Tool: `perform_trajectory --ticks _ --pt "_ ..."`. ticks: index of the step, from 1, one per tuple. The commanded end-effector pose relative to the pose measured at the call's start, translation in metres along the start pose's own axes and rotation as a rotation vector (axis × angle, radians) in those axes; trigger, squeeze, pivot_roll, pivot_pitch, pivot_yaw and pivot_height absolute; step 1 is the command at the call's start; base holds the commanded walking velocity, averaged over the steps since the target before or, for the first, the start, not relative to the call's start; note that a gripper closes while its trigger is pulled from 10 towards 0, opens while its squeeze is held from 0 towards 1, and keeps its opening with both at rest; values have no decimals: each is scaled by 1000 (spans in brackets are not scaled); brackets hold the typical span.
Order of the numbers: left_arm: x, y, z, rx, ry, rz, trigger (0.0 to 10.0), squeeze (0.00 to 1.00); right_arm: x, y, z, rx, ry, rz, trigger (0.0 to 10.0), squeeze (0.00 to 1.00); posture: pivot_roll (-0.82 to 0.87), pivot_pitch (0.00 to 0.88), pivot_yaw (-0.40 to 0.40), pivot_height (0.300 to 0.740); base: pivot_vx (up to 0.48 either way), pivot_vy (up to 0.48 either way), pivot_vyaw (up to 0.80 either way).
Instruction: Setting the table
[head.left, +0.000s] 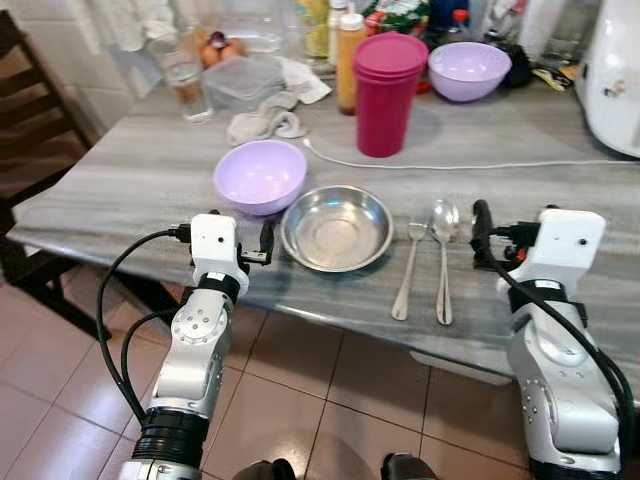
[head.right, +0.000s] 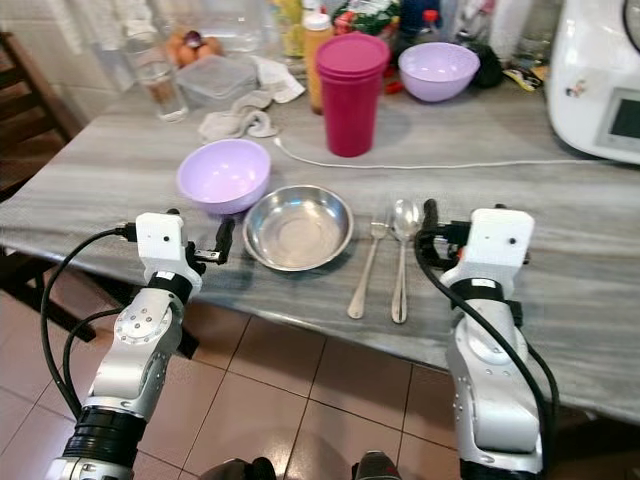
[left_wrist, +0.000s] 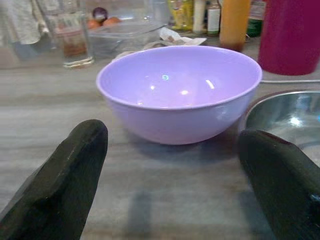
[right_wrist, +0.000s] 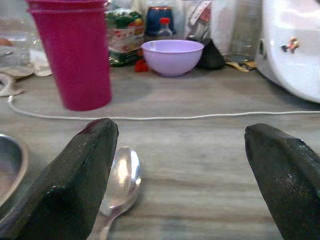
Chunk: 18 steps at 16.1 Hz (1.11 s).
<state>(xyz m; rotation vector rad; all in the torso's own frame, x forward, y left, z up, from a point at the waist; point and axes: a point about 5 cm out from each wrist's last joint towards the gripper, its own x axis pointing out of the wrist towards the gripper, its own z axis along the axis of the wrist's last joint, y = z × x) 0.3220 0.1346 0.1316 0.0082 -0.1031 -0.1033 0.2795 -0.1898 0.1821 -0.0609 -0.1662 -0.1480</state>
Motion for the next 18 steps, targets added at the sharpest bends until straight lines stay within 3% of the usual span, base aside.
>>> perform_trajectory --ticks 1,3,4,6,9,12,15,18 --pt "-1 4 -4 7 26 23 10000 0 1 2 -2 -8 17 5 10000 0 -309 127 96 740 0 0 0" --pt "1 6 -6 20 46 41 10000 0 1 4 -4 -59 17 3 10000 0 -309 126 98 740 -277 0 0" --pt "2 5 -5 17 46 33 10000 0 1 5 -4 -3 9 24 10000 0 -311 123 100 740 -307 0 0" --pt "2 5 -6 21 48 31 10000 0 2 2 -4 -20 11 -7 10000 0 -313 122 100 740 -304 0 0" --pt "2 4 -6 11 55 36 10000 0 1 5 -1 14 2 39 10000 0 -313 122 99 740 -315 0 0" --pt "2 3 -6 8 57 36 10000 0 0 3 0 6 -10 14 10000 0 -312 125 97 740 -322 0 0" --pt "4 2 -6 11 57 30 10000 0 2 0 -2 -61 -8 -23 10000 0 -317 127 102 740 -321 0 0" --pt "3 2 -7 16 62 24 10000 0 2 2 -2 -31 -21 -16 10000 0 -316 130 104 740 -311 0 0"
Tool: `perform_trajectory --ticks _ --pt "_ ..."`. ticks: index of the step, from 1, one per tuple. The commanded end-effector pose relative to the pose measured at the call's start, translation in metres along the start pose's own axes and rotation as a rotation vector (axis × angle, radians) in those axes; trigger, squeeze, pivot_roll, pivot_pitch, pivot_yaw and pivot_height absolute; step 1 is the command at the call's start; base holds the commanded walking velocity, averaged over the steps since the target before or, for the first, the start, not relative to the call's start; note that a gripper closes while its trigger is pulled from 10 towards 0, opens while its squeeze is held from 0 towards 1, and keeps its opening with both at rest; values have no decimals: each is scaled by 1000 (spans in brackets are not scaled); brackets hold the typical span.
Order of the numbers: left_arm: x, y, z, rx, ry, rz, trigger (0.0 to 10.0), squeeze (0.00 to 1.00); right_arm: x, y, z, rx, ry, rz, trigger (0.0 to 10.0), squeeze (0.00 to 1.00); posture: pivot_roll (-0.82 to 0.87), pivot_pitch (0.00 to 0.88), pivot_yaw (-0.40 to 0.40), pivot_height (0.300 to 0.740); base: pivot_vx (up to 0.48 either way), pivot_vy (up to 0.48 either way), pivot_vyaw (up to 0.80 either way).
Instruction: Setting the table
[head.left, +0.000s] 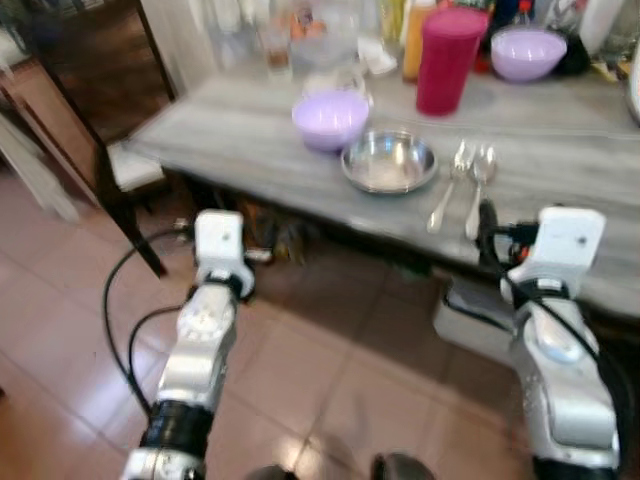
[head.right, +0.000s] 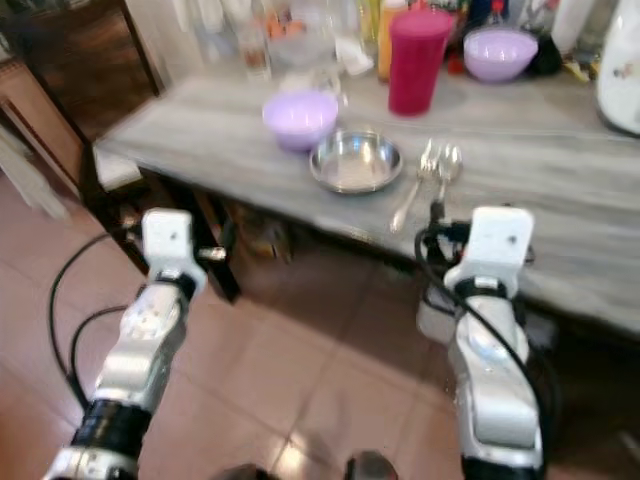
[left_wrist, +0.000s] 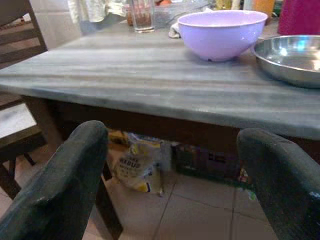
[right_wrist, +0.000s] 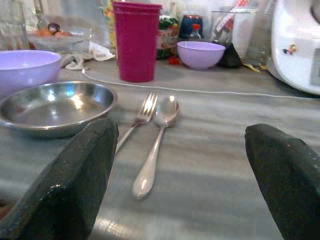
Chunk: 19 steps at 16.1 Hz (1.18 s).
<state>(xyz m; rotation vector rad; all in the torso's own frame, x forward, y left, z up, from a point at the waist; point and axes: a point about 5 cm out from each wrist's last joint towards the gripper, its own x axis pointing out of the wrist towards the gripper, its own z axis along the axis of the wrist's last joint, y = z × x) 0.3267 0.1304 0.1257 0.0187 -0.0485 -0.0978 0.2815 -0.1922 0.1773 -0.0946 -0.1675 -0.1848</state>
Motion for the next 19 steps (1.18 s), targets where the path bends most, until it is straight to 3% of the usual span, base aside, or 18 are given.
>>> perform_trajectory --ticks 1,2,5,11,17,19 --pt "-2 6 -1 8 7 17 10000 0 0 4 4 -1 -21 16 10000 0 -316 131 105 740 -300 0 0" --pt "-2 6 -1 11 8 16 10000 0 0 8 5 -6 -29 59 10000 0 -316 131 105 740 -304 0 0" --pt "-1 6 0 13 6 15 10000 0 -1 9 1 1 9 27 10000 0 -315 136 105 740 -300 0 0" --pt "-1 4 -1 17 10 2 10000 0 -4 13 5 86 -3 82 10000 0 -318 135 110 740 -294 0 0" --pt "-2 3 1 51 -19 -11 10000 0 -6 10 4 90 3 117 10000 0 -320 136 106 740 -128 0 -620" --pt "-3 3 4 -2 -45 -54 10000 0 -6 11 5 67 8 114 10000 0 -323 135 105 740 0 0 0"
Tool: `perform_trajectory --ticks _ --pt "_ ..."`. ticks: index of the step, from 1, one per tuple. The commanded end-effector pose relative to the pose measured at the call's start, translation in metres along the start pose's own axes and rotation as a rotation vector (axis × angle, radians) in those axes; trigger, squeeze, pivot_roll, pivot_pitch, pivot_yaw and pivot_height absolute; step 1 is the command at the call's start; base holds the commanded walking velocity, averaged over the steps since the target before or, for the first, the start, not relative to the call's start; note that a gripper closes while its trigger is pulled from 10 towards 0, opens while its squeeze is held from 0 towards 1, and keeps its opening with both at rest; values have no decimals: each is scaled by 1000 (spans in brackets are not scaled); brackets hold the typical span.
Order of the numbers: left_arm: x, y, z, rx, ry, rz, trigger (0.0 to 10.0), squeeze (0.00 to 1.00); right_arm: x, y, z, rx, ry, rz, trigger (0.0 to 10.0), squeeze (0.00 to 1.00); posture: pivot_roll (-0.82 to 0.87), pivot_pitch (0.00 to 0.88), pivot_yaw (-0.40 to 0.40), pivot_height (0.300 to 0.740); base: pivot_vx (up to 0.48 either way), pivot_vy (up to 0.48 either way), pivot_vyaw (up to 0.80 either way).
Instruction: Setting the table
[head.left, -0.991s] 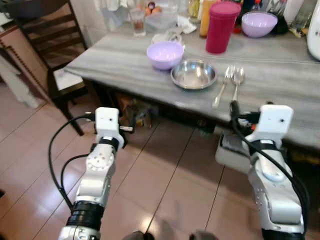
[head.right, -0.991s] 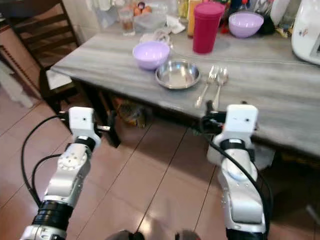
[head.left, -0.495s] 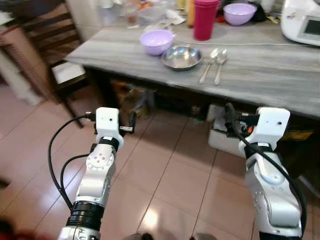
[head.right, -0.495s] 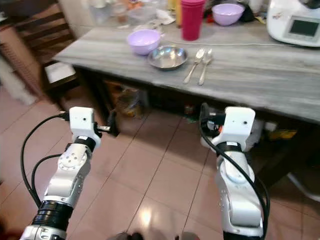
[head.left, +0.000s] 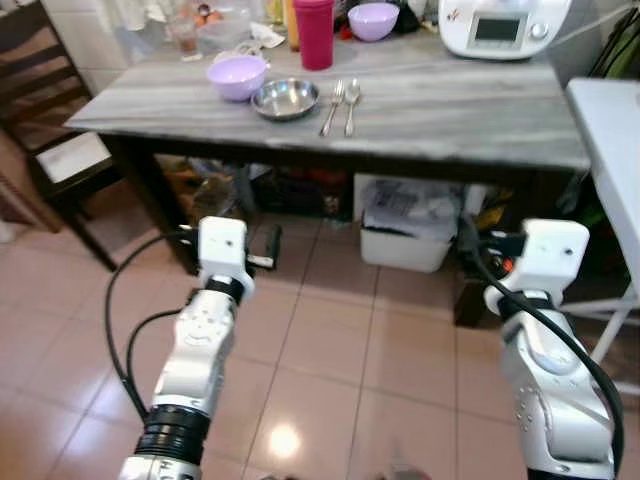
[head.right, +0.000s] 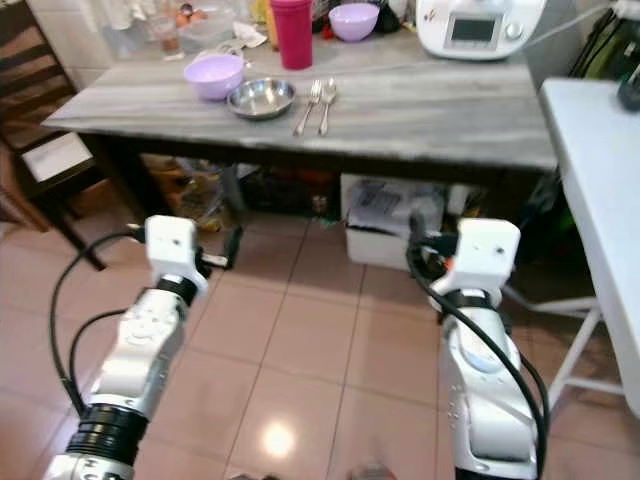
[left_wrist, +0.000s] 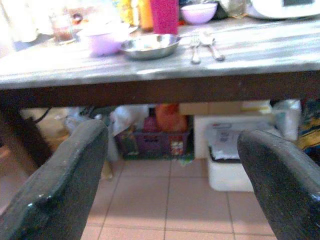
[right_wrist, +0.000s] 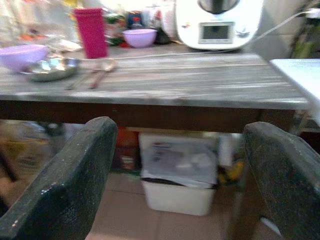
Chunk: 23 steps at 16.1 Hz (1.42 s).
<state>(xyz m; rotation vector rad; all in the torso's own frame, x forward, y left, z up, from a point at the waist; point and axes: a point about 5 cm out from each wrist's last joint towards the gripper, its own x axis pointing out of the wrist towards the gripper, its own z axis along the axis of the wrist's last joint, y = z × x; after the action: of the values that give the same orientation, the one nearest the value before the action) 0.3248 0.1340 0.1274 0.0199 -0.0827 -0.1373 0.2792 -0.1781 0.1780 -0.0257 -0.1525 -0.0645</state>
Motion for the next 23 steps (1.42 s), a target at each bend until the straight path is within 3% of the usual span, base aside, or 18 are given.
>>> perform_trajectory --ticks 1,7,16,23 --pt "0 0 3 1 -19 -14 10000 0 -2 -2 0 -2 8 -1 10000 0 -323 135 105 740 0 0 0" --pt "-2 -3 6 10 -40 -58 10000 0 -2 10 0 -15 9 70 10000 0 -319 136 102 740 0 0 0" --pt "-3 -8 4 4 -32 -90 10000 0 -4 5 1 -5 16 52 10000 0 -330 145 97 740 0 -177 0" --pt "-3 -11 2 -7 -29 -100 10000 0 -4 4 1 -7 11 53 10000 0 -335 145 92 740 0 -331 -686"
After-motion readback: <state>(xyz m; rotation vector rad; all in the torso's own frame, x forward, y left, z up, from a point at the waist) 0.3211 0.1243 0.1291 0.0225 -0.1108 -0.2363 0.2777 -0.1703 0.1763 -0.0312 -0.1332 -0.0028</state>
